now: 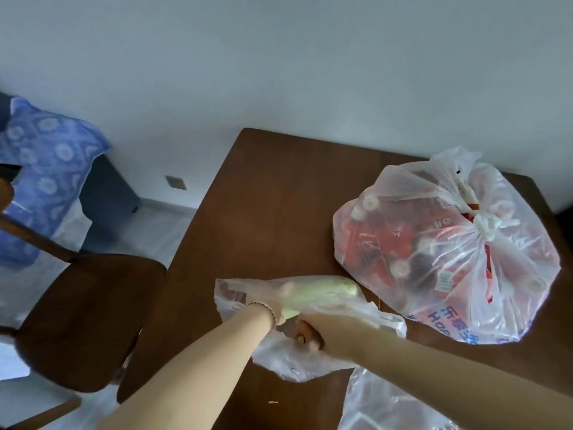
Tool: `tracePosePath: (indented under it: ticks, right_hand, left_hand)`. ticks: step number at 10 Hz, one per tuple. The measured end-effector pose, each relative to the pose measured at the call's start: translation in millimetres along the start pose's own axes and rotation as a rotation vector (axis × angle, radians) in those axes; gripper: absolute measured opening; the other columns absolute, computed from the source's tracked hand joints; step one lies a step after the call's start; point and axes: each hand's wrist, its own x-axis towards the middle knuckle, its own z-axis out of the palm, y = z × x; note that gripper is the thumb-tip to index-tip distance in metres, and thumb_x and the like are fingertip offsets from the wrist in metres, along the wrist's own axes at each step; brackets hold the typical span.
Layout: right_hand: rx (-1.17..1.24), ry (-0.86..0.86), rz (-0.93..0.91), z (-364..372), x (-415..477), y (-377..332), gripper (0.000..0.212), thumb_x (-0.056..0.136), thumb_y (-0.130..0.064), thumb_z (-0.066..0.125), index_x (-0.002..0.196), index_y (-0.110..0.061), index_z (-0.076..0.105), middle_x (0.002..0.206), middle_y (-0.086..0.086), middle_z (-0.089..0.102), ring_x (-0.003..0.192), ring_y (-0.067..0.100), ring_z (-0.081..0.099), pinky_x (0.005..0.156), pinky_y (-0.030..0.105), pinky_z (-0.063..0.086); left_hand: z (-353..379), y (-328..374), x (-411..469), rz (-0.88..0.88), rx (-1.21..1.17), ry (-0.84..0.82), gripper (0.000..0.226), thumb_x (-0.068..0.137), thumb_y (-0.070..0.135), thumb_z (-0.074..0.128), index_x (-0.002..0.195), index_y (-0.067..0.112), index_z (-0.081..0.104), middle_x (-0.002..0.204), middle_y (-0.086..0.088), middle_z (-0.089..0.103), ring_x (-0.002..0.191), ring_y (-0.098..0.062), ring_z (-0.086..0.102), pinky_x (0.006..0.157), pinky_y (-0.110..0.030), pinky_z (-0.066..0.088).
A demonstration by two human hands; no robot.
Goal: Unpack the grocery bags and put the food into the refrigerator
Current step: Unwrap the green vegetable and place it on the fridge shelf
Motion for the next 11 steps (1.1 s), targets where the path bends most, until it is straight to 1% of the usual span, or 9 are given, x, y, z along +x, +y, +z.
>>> tracePosePath:
  ticks: [1, 2, 3, 4, 5, 7, 8, 9, 11]
  right_hand:
    - [-0.204, 0.399, -0.226, -24.3, -16.2, 5.5, 0.019, 0.074, -0.034, 0.065, 0.092, -0.028, 0.061, 0.091, -0.013, 0.060, 0.082, 0.005, 0.050, 0.067, 0.014, 0.039]
    - [-0.008, 0.675, -0.287, -45.0, -23.8, 28.6, 0.032, 0.059, -0.028, 0.080, 0.088, -0.024, 0.067, 0.110, -0.011, 0.061, 0.101, 0.004, 0.053, 0.086, 0.017, 0.043]
    - [0.246, 0.774, -0.130, -68.7, -27.4, 52.0, 0.044, 0.060, -0.024, 0.086, 0.099, -0.028, 0.066, 0.121, -0.012, 0.055, 0.112, 0.003, 0.050, 0.091, 0.012, 0.035]
    - [0.398, 0.804, 0.069, -82.1, -24.8, 71.7, 0.049, 0.063, -0.023, 0.084, 0.107, -0.030, 0.063, 0.100, -0.012, 0.061, 0.095, 0.008, 0.057, 0.082, 0.019, 0.040]
    - [0.347, 0.727, 0.129, -78.1, -17.3, 86.1, 0.044, 0.065, -0.024, 0.084, 0.104, -0.031, 0.063, 0.087, -0.016, 0.060, 0.088, 0.007, 0.058, 0.076, 0.017, 0.040]
    - [0.331, 0.751, 0.025, -77.0, 0.2, 89.3, 0.043, 0.061, -0.030, 0.085, 0.098, -0.031, 0.064, 0.107, -0.013, 0.060, 0.102, 0.008, 0.054, 0.095, 0.026, 0.044]
    - [0.379, 0.826, 0.035, -96.8, 6.8, 80.5, 0.035, 0.062, -0.031, 0.083, 0.089, -0.029, 0.062, 0.119, -0.002, 0.059, 0.109, 0.015, 0.054, 0.094, 0.029, 0.044]
    - [0.610, 0.885, 0.151, -123.9, 8.0, 59.7, 0.032, 0.068, -0.032, 0.079, 0.091, -0.023, 0.057, 0.097, -0.001, 0.063, 0.092, 0.016, 0.059, 0.077, 0.028, 0.046]
    - [0.779, 1.029, 0.130, -146.4, -0.9, 29.9, 0.030, 0.068, -0.034, 0.079, 0.082, -0.019, 0.057, 0.075, -0.007, 0.061, 0.077, 0.013, 0.059, 0.069, 0.029, 0.048]
  left_hand:
    - [12.5, -1.0, 7.5, 0.030, 0.189, 0.058, 0.052, 0.092, 0.028, 0.055, 0.137, 0.009, 0.039, 0.134, -0.007, 0.050, 0.123, -0.025, 0.048, 0.091, -0.023, 0.043]
    - [18.4, 2.5, 4.2, -0.022, 0.270, 0.098, 0.061, 0.084, 0.038, 0.061, 0.135, 0.011, 0.039, 0.134, -0.008, 0.049, 0.127, -0.028, 0.038, 0.101, -0.039, 0.034]
    - [19.3, 4.6, 5.5, -0.007, 0.270, 0.169, 0.035, 0.094, 0.016, 0.046, 0.128, 0.011, 0.047, 0.133, -0.008, 0.052, 0.127, -0.028, 0.037, 0.101, -0.039, 0.033]
    - [6.5, 11.9, -7.1, 0.027, 0.171, 0.228, 0.041, 0.089, 0.034, 0.055, 0.124, 0.012, 0.051, 0.125, -0.006, 0.057, 0.117, -0.026, 0.048, 0.097, -0.036, 0.041]
    - [-15.9, 27.5, -29.1, 0.014, -0.040, 0.304, 0.057, 0.076, 0.049, 0.065, 0.121, 0.016, 0.051, 0.109, -0.001, 0.061, 0.100, -0.020, 0.059, 0.084, -0.030, 0.049]
    - [-87.5, 30.5, -82.6, 0.109, -0.043, 0.466, 0.046, 0.071, 0.047, 0.065, 0.110, 0.023, 0.055, 0.092, 0.005, 0.061, 0.086, -0.015, 0.059, 0.076, -0.028, 0.051]
    - [-122.9, 20.1, -107.8, 0.112, -0.098, 0.605, 0.031, 0.067, 0.043, 0.069, 0.082, 0.024, 0.050, 0.072, 0.010, 0.053, 0.067, -0.009, 0.054, 0.056, -0.020, 0.042]
    - [-152.7, 7.0, -125.2, 0.104, -0.350, 0.664, 0.031, 0.060, 0.038, 0.073, 0.080, 0.023, 0.054, 0.072, 0.008, 0.056, 0.066, -0.007, 0.053, 0.050, -0.020, 0.037]
    - [-179.3, -9.1, -130.5, 0.137, -1.117, 0.750, 0.046, 0.040, 0.037, 0.080, 0.080, 0.030, 0.057, 0.087, 0.003, 0.066, 0.080, -0.017, 0.068, 0.074, -0.034, 0.057]
